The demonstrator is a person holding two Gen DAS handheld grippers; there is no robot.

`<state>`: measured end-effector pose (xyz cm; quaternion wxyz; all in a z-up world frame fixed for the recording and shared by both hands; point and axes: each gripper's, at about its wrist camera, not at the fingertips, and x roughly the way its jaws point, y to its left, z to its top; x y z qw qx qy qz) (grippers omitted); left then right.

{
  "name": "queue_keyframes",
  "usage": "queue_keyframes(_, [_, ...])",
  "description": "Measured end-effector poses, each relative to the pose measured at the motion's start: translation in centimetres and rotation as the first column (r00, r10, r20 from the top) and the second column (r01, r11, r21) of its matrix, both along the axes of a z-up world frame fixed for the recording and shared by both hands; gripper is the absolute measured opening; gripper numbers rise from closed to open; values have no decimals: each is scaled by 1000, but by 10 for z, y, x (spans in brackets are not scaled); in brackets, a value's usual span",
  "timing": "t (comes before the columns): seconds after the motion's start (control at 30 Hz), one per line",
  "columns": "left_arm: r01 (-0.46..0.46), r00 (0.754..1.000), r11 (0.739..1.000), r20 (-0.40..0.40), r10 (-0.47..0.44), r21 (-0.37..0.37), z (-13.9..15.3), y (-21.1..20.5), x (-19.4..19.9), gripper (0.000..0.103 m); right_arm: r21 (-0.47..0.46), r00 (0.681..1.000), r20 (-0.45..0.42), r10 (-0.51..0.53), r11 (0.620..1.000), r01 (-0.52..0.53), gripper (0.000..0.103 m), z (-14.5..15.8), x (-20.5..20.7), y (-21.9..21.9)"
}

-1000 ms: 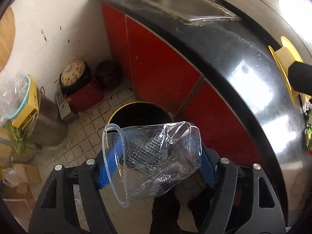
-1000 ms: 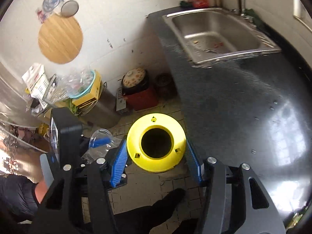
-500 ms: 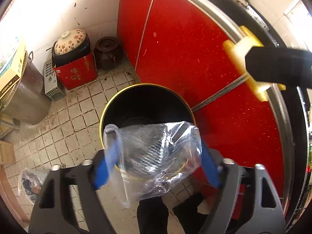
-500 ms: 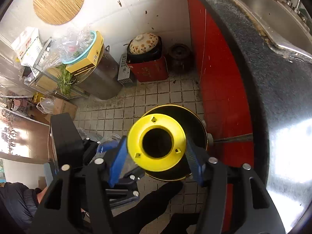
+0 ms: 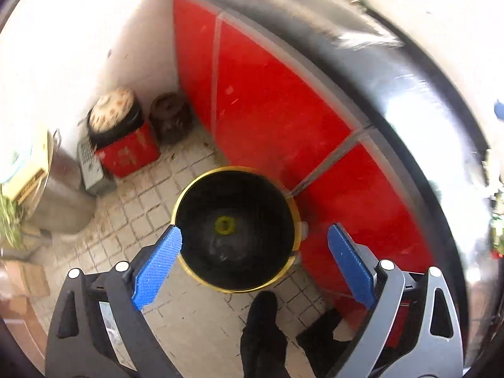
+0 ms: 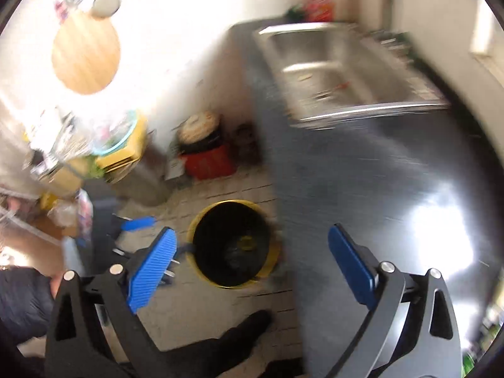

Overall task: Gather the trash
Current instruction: 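Carry cup and ring to the floor bin and open both tools to drop them, then move both open tools back over the countertop, then grasp the green printed carton with the left tool while the right tool grasps the red lid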

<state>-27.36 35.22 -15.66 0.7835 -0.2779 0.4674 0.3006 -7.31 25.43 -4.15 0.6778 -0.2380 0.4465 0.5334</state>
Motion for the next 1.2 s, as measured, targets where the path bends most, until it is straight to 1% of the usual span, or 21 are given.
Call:
queue_keyframes(0.07, [57,998,998,35,-58,26,31,-16,21,95,12,996,37,-86,996,86,96,17,17,-38])
queue_keyframes(0.17, [175,980,982,79,-180,64,72,-50,67,96,18,960,73,-271,963,271,96,39,51,-110])
queue_keyframes(0.23, [283,951,957,108,-289,70,95,-80,108,96,31,902,98,-421,907,420,96,53,71,-167])
queue_keyframes(0.27, [333,934,941,116,-339,67,104,-95,127,96,35,863,114,-492,870,491,96,59,79,-197])
queue_keyframes(0.33, [459,874,886,145,-464,70,121,-134,168,96,50,795,126,-594,804,593,96,67,88,-251])
queue_keyframes(0.37, [516,838,852,159,-523,82,128,-155,185,96,54,768,129,-627,778,626,96,71,92,-273])
queue_keyframes(0.4, [560,806,823,167,-568,96,133,-172,196,96,60,719,139,-681,731,680,96,75,94,-305])
queue_keyframes(0.43, [625,754,772,169,-635,117,140,-197,213,96,67,688,140,-712,700,711,96,78,95,-329])
queue_keyframes(0.47, [671,710,729,165,-684,135,144,-219,226,96,75,654,137,-744,666,742,96,80,96,-354])
queue_keyframes(0.5, [705,675,693,159,-720,149,147,-237,234,96,78,628,135,-766,640,764,96,80,95,-372])
queue_keyframes(0.53, [748,625,643,152,-766,166,150,-259,245,96,82,597,130,-791,609,789,96,79,94,-393])
queue_keyframes(0.57, [776,586,604,145,-797,181,152,-276,251,96,84,579,126,-806,590,803,96,78,91,-405])
queue_keyframes(0.63, [809,533,549,132,-836,211,153,-305,260,96,86,531,124,-838,542,836,96,78,88,-438])
queue_keyframes(0.67, [825,503,519,129,-855,222,154,-319,264,96,87,518,123,-846,529,844,96,75,86,-448])
queue_keyframes(0.7, [838,482,499,127,-867,221,153,-329,269,96,89,505,117,-855,515,853,96,74,82,-460])
queue_keyframes(0.83, [879,414,426,100,-905,214,147,-355,279,96,92,482,103,-870,490,867,96,69,77,-480])
queue_keyframes(0.87, [892,389,398,82,-917,214,142,-361,282,96,90,477,97,-874,485,870,96,66,78,-486])
queue_keyframes(0.97, [906,351,356,62,-934,230,135,-378,294,96,93,477,70,-876,482,871,96,61,83,-487])
queue_keyframes(1.07, [926,300,303,48,-953,227,120,-388,305,96,64,507,63,-859,511,857,96,45,97,-492])
queue_keyframes(1.13, [940,250,254,46,-967,229,108,-395,312,96,45,526,61,-848,529,847,96,31,107,-493])
queue_keyframes(1.2, [950,209,211,32,-977,231,93,-404,319,96,28,551,46,-834,552,833,96,12,120,-495])
